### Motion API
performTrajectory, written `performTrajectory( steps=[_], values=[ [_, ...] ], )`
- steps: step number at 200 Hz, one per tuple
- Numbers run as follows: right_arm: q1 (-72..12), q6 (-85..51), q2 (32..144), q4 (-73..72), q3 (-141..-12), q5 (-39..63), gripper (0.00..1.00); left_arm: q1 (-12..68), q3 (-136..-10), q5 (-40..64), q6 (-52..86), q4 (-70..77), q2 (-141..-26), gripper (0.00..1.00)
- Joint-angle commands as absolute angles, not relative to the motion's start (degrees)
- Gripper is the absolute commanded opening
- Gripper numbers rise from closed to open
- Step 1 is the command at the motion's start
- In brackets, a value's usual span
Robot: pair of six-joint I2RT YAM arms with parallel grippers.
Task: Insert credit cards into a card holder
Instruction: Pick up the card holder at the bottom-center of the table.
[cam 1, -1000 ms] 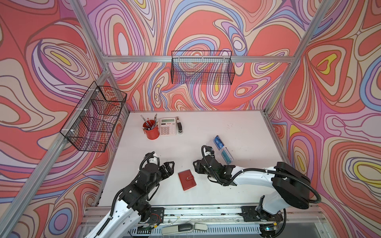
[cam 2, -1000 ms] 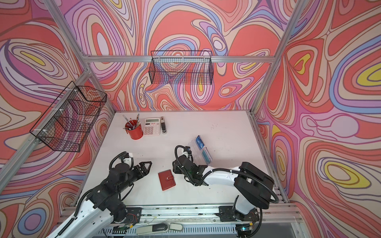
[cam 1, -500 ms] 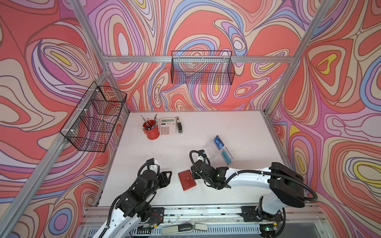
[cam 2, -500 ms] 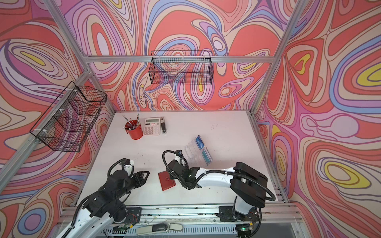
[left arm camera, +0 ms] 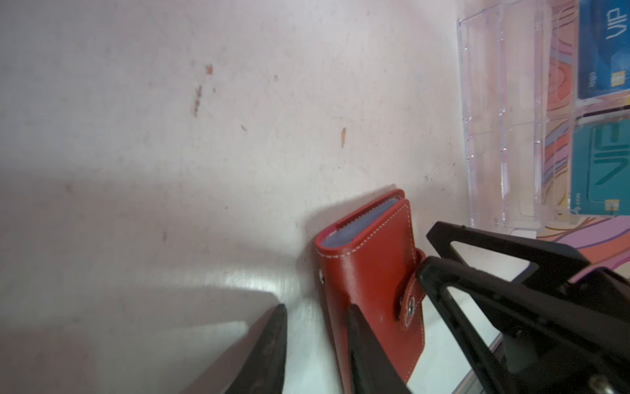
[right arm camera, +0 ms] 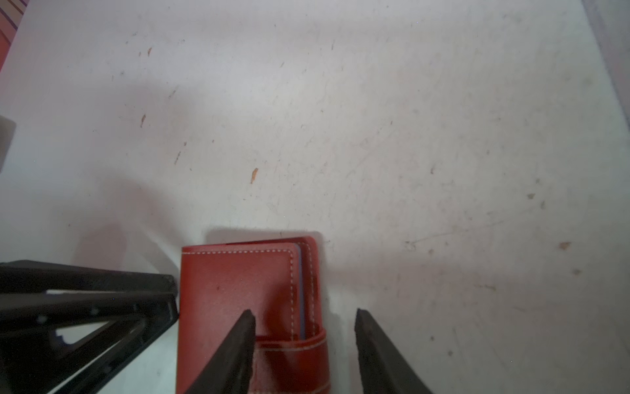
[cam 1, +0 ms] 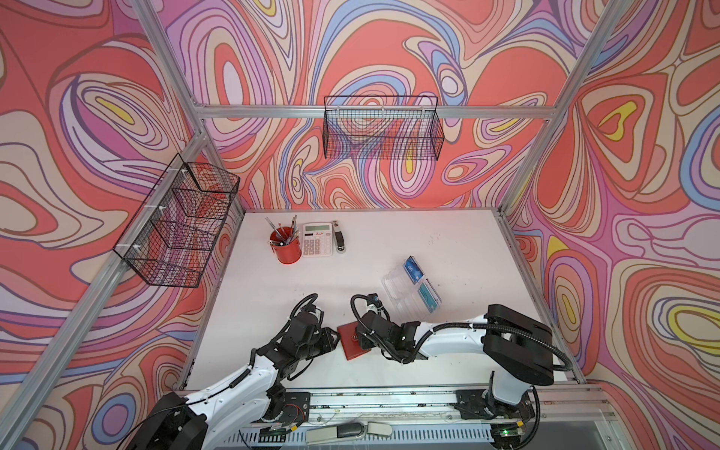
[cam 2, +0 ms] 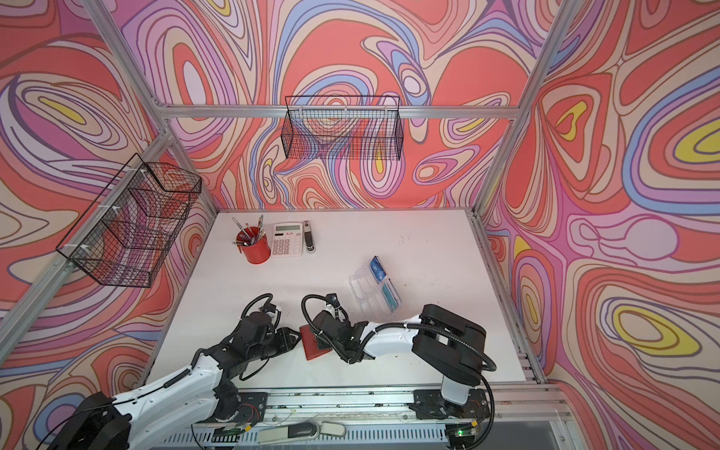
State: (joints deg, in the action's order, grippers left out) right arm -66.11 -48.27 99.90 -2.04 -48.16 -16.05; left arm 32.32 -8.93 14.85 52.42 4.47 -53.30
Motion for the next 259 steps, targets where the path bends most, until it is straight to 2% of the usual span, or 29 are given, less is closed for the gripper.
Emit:
performTrajectory(
  steps=[1, 72, 139, 170, 195, 215, 259],
  values=[
    [-66.4, -50.5, 100.6, -5.8, -46.4, -15.4, 0.5, 32.7, -7.4, 16.5, 54.0, 12.7, -56.1, 0.33],
    [-66.7, -54.5, 105.4, -10.5, -45.1, -13.7, 0.44, 33.5, -4.7, 18.9, 56.5, 25.0, -63.2, 0.29],
    [-67.4, -59.4, 104.1, -12.4, -41.7, -17.0, 0.42, 34.5, -4.3, 21.3, 57.9, 33.3, -67.0, 0.3],
    [-67.5, -60.0, 104.6, -12.4, -41.8, -17.2, 0.42, 34.8, -3.7, 23.5, 59.6, 41.4, -69.2, 0.21],
    [-67.4, -59.2, 103.1, -10.4, -42.4, -18.3, 0.42, 34.8, -4.5, 23.3, 59.6, 42.8, -69.2, 0.03],
    [-67.5, -56.7, 98.1, -3.6, -44.1, -21.7, 0.46, 34.7, -7.5, 21.0, 58.5, 36.1, -66.3, 0.0],
    [-67.5, -45.8, 83.5, 18.2, -57.2, -29.5, 0.59, 34.3, -23.7, 10.8, 53.6, 2.8, -50.6, 0.0]
  ],
)
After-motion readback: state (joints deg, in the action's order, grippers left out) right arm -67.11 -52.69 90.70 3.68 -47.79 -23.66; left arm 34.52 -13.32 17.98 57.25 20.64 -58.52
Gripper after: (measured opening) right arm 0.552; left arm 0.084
